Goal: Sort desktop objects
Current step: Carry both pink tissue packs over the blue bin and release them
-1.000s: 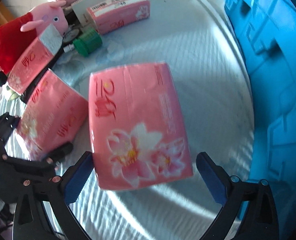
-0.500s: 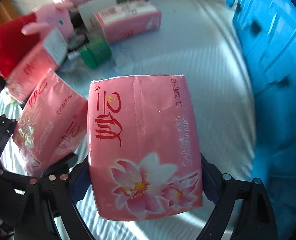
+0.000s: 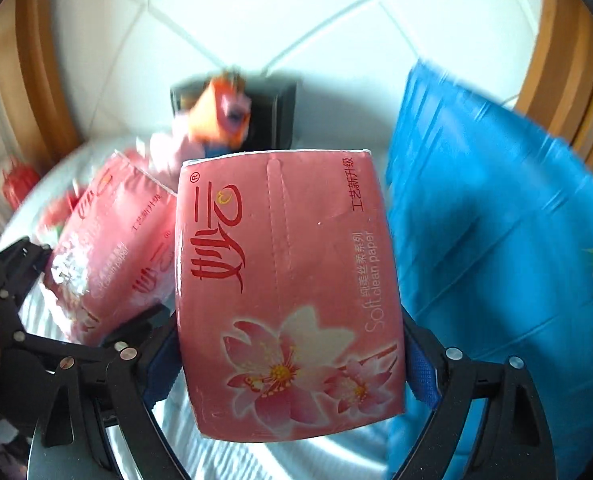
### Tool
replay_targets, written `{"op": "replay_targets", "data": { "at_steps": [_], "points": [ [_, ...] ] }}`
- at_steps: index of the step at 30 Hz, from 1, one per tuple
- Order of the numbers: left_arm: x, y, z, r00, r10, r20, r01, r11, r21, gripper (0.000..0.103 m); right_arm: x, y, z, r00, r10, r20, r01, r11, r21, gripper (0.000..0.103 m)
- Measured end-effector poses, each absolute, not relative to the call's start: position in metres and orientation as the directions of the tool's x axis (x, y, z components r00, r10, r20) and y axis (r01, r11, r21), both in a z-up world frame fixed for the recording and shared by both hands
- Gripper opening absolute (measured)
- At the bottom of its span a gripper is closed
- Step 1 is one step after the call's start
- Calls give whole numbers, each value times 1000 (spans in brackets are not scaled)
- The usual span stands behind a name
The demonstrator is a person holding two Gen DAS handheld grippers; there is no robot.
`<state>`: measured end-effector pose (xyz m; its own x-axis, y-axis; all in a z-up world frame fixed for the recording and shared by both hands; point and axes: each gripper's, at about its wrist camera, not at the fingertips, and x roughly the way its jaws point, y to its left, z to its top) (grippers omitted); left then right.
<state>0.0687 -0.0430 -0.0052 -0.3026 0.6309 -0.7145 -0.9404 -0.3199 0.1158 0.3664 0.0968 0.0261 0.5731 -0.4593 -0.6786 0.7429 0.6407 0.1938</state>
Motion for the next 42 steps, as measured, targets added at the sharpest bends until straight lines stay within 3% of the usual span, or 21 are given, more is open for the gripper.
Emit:
{"op": "replay_targets", "data": {
  "at_steps": [9,21,32,42],
  "points": [
    [121,5,61,-270,742,-614,-961,-252,118,91,293,78,111,501,-661,-558,850,496,177,92],
    [218,96,108,-208,810,-548,-978,-177,109,91,166,17,126,258,-796,-548,966,221,134,92],
    [283,240,72,-171,680,-713,-985,-127,115,91,97,-65,74,81,-772,-630,997,63,51,92],
    [273,339,-8,-233,482,-845,-972,-150,182,91,89,-149,6,65,-711,-700,991,-34,127,92]
  ]
}}
